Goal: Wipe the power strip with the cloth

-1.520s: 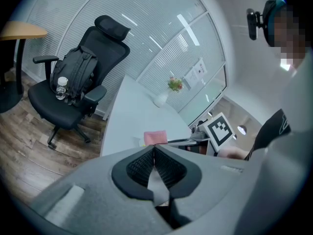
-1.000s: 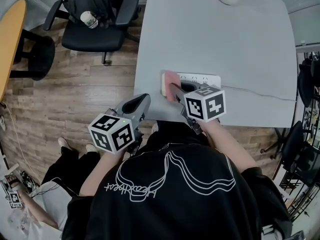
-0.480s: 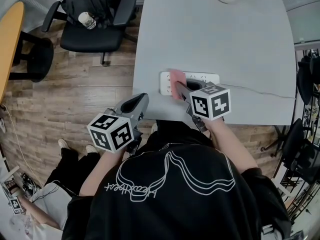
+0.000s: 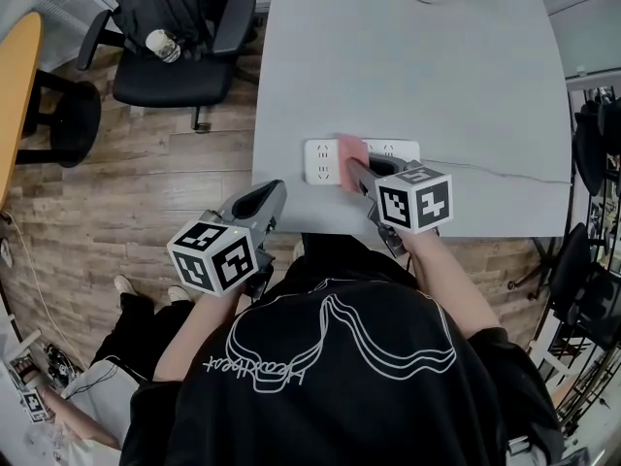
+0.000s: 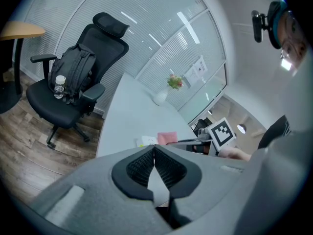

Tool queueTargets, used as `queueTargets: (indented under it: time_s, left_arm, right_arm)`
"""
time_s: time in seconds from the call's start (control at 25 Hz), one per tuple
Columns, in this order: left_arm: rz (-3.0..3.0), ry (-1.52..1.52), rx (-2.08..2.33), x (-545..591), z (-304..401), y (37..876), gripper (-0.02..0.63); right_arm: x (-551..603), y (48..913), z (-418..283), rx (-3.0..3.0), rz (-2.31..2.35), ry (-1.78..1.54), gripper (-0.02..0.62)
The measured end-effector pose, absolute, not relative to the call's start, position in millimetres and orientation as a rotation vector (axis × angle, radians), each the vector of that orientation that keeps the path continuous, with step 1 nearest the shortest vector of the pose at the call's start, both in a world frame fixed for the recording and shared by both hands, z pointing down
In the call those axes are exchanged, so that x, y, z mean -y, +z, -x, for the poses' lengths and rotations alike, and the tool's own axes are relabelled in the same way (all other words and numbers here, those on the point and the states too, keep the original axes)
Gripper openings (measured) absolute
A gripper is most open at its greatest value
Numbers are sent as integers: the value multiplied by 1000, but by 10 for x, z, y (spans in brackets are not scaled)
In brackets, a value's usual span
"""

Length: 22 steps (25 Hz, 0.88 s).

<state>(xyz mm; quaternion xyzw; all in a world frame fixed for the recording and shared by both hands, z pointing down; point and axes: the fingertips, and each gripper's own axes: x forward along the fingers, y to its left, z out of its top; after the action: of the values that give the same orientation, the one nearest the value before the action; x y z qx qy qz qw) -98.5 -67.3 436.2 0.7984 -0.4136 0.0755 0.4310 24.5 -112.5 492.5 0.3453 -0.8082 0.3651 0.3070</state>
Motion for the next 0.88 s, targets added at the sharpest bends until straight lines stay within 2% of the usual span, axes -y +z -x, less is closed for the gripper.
queueTargets:
  time_s: [0.88]
  left_arm:
    - [-1996, 227, 966, 714, 783, 4415, 14]
  right_arm:
    - [1138, 4920, -810, 2086, -1037, 960, 43]
